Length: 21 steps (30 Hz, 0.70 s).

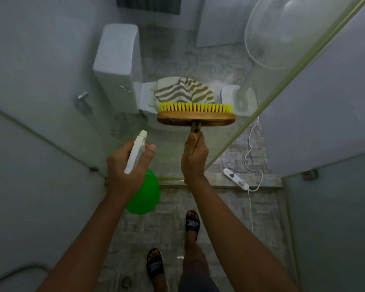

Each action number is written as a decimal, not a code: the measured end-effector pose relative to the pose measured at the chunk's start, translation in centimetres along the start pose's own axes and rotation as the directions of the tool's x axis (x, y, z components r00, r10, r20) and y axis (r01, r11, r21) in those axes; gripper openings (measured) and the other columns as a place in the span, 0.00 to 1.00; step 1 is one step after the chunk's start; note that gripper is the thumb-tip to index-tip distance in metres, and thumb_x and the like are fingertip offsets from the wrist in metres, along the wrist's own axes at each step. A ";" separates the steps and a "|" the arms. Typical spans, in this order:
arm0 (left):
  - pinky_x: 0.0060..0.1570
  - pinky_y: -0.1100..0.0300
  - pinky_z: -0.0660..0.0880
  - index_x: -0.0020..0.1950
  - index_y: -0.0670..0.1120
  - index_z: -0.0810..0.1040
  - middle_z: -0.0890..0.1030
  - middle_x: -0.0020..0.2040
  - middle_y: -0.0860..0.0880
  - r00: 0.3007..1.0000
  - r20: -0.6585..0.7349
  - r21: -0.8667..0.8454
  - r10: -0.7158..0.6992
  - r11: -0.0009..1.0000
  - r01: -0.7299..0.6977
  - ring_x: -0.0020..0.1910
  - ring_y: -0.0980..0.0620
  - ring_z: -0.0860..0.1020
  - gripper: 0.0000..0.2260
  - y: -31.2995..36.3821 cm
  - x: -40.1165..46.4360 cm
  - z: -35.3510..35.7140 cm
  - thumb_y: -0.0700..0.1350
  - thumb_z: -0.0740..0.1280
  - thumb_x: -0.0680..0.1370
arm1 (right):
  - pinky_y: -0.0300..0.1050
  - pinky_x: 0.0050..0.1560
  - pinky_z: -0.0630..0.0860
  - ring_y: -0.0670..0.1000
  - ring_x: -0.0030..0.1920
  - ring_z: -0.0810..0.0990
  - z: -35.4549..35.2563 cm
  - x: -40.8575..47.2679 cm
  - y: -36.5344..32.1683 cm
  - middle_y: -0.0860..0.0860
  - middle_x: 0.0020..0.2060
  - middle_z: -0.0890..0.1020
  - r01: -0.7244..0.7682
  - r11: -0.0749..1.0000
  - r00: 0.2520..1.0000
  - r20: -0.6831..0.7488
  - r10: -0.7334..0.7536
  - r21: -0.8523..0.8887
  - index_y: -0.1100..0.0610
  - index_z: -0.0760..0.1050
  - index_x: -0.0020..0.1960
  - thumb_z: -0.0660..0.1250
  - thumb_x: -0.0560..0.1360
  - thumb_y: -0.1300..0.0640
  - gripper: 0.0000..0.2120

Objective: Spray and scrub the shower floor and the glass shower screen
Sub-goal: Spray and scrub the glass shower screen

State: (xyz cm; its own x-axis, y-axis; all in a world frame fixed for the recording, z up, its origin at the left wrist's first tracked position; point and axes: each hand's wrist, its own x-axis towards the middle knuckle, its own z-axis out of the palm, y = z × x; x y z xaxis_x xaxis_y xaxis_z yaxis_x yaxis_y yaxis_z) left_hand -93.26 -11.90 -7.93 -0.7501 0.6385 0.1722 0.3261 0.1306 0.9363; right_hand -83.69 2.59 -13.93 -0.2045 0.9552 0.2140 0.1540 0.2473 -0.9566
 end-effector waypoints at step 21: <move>0.26 0.48 0.69 0.31 0.37 0.75 0.73 0.25 0.40 0.938 -0.347 0.076 0.016 0.997 0.011 0.25 0.42 0.73 0.27 -3.5 0.0 -8.7 0.57 0.69 0.80 | 0.34 0.28 0.62 0.42 0.26 0.68 8.7 -0.6 -8.0 0.46 0.30 0.70 0.312 0.950 0.922 0.234 -0.309 0.026 0.58 0.73 0.55 0.57 0.82 0.51 0.11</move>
State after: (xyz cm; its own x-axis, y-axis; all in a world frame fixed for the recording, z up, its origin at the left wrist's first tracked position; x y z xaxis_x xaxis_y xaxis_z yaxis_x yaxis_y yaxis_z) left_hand -99.39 -18.94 -8.50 -0.8979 0.3372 0.2829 0.3605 0.1944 0.9123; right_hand -93.24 -1.41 -8.11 -0.4628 0.7657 0.4467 0.0577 0.5288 -0.8468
